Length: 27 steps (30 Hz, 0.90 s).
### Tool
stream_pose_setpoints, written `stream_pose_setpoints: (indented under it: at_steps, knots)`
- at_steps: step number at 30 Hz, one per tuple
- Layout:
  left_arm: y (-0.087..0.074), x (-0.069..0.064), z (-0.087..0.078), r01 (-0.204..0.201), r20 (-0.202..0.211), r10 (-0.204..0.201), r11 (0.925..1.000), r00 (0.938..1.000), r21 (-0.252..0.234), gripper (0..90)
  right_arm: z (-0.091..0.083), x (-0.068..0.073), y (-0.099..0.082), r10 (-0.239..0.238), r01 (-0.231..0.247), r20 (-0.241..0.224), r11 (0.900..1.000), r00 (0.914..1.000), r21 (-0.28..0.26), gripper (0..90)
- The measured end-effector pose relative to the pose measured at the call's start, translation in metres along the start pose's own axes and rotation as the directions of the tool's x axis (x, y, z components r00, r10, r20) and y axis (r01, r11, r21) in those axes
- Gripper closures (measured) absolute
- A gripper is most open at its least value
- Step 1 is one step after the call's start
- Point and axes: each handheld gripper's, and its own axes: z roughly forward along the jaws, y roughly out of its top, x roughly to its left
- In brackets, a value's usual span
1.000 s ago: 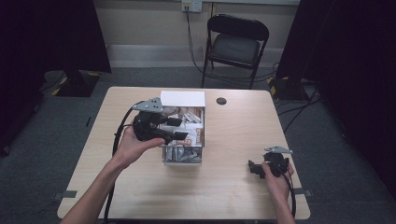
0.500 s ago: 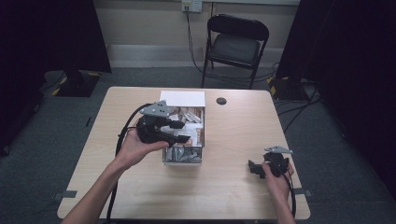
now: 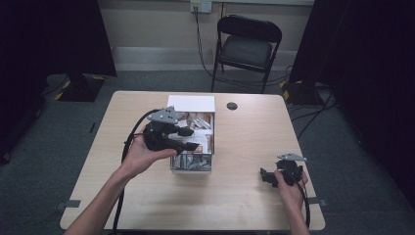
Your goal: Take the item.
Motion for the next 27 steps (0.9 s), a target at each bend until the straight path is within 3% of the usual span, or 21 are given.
stream_pose_setpoints:
  at_steps: [4,10,15,21,27]
  knots:
    - [-0.002,0.002,-0.001,-0.011,-0.012,0.011,0.9999,0.9999,0.003,56.2,0.0,0.0,0.0,0.001,-0.001,-0.001,1.0,1.0,0.0,0.0]
    - [-0.005,0.007,-0.002,0.026,0.007,-0.026,0.9993,0.9996,-0.027,68.4,0.0,0.0,0.0,0.0,0.0,-0.001,1.0,1.0,0.0,0.0]
    - [-0.007,0.008,-0.002,0.028,-0.031,-0.029,0.9992,0.9991,-0.029,83.4,0.0,0.0,0.0,0.0,0.0,0.0,1.0,1.0,0.0,0.0]
    - [-0.009,0.011,-0.005,0.042,-0.027,-0.043,0.9981,0.9987,-0.045,90.0,0.0,0.0,0.0,0.001,-0.001,-0.001,1.0,1.0,0.0,0.0]
    - [-0.01,0.015,-0.013,0.086,0.023,-0.084,0.9908,0.9962,-0.104,90.0,0.0,0.0,0.0,0.0,0.0,0.0,1.0,1.0,0.0,0.0]
